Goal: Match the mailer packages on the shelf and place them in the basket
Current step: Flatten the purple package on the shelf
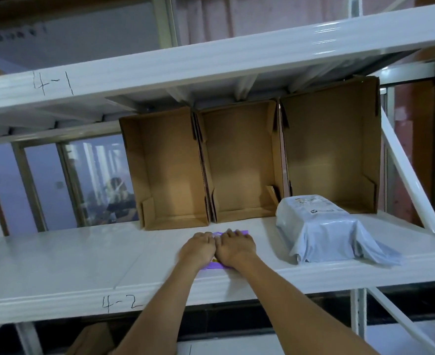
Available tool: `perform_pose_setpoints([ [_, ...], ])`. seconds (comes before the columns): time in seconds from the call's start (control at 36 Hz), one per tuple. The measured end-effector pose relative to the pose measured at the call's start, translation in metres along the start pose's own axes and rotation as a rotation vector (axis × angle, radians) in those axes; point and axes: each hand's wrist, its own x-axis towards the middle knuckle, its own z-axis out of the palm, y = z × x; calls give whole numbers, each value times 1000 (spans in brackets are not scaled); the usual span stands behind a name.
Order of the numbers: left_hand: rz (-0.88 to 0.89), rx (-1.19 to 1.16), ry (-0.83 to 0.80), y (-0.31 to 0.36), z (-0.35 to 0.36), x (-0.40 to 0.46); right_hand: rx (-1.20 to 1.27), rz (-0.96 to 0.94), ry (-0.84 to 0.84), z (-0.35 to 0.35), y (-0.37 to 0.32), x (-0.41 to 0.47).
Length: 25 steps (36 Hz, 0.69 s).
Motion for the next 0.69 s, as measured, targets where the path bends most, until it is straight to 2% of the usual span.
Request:
perform_pose_setpoints([
  [0.11,31,20,-53,1,-5,4,41,-148,-16,-3,8,4],
  [0.19,-1,31,-63,-2,-3,9,35,-164,-56,-3,10,2],
  [0.42,1,181,-37,5,-1,1,-62,57,-87,0,7,-6],
  [0.5,-96,149,27,4,3,-5,-112,132,-78,-2,4,-10],
  [0.61,-199,143,65,9,-6,-11,-256,102,29,-13,2,-22],
  [0.69,-303,-132,59,11,-18,-6,-237,-27,309,-20,3,-33],
])
